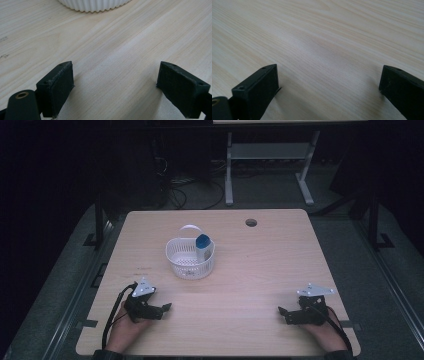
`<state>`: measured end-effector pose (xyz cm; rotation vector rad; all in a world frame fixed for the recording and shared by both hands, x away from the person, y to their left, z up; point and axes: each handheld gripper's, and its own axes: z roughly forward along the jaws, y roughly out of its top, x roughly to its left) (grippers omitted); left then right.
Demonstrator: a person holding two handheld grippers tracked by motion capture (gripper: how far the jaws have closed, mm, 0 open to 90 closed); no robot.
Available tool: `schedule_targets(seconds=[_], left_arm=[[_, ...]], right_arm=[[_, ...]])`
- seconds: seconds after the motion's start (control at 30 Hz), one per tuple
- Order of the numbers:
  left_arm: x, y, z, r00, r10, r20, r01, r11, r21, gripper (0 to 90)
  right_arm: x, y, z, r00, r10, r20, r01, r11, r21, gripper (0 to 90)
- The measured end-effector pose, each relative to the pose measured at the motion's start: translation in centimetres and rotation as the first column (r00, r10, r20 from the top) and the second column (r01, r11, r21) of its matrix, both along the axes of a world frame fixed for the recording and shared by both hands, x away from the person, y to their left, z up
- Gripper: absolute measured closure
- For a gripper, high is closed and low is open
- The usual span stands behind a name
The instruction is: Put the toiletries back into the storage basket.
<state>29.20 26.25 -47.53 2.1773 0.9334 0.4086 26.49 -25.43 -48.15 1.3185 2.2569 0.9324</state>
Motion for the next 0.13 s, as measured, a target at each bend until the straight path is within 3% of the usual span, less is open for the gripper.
schedule_targets(seconds=[0.13], left_arm=[[-0.06,0.00,0.00,1.0000,0.006,0.001,-0.006,1.0000,0.000,12.8]], right_arm=[[0.00,-0.04,-0.05,1.0000,-0.001,0.002,0.001,1.000,0.003,1.9]])
